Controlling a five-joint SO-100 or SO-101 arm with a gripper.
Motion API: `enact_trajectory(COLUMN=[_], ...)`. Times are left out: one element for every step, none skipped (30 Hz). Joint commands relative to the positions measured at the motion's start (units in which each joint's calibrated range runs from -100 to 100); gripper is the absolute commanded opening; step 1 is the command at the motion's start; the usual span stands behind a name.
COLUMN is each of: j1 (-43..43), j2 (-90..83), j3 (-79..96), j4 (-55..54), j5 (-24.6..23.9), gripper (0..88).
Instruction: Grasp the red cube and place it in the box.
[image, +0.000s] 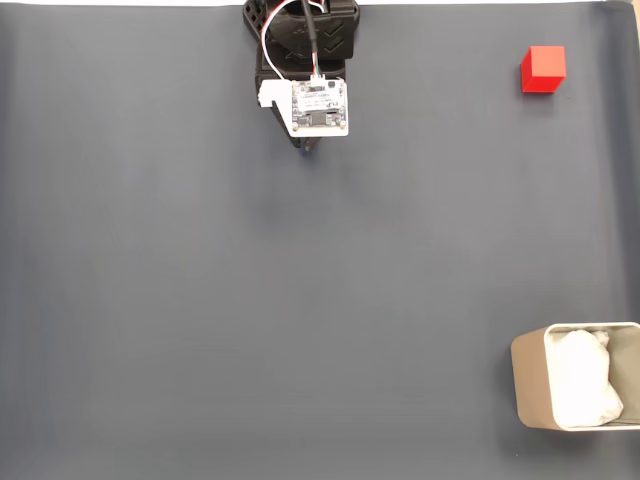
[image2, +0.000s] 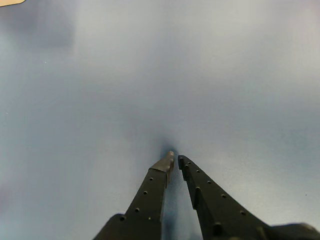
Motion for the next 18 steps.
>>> enact_trajectory(j1=[0.44, 0.44, 0.51, 0.51, 0.51, 0.51, 0.51, 0.51, 0.51, 0.51, 0.51, 0.51, 0.51, 0.51, 0.51, 0.51, 0.51, 0.51], j2=[0.09, 0.09, 0.09, 0.09, 0.09, 0.09, 0.09, 0.09, 0.09, 0.09, 0.09, 0.09, 0.09, 0.09, 0.09, 0.09, 0.09, 0.09], j3=[0.45, 0.45, 0.45, 0.45, 0.45, 0.45, 0.45, 0.45, 0.45, 0.45, 0.45, 0.45, 0.45, 0.45, 0.45, 0.45, 0.45, 0.45], j4=[1.28, 1.28, 1.28, 1.28, 1.28, 1.28, 1.28, 1.28, 1.28, 1.28, 1.28, 1.28, 1.28, 1.28, 1.28, 1.28, 1.28, 1.28], j5=[-0.15, -0.15, -0.15, -0.15, -0.15, -0.15, -0.15, -0.15, -0.15, -0.15, -0.15, -0.15, -0.29, -0.34, -0.39, -0.44, -0.49, -0.49], gripper=[0.0, 0.0, 0.0, 0.0, 0.0, 0.0, 0.0, 0.0, 0.0, 0.0, 0.0, 0.0, 0.0, 0.0, 0.0, 0.0, 0.1, 0.2])
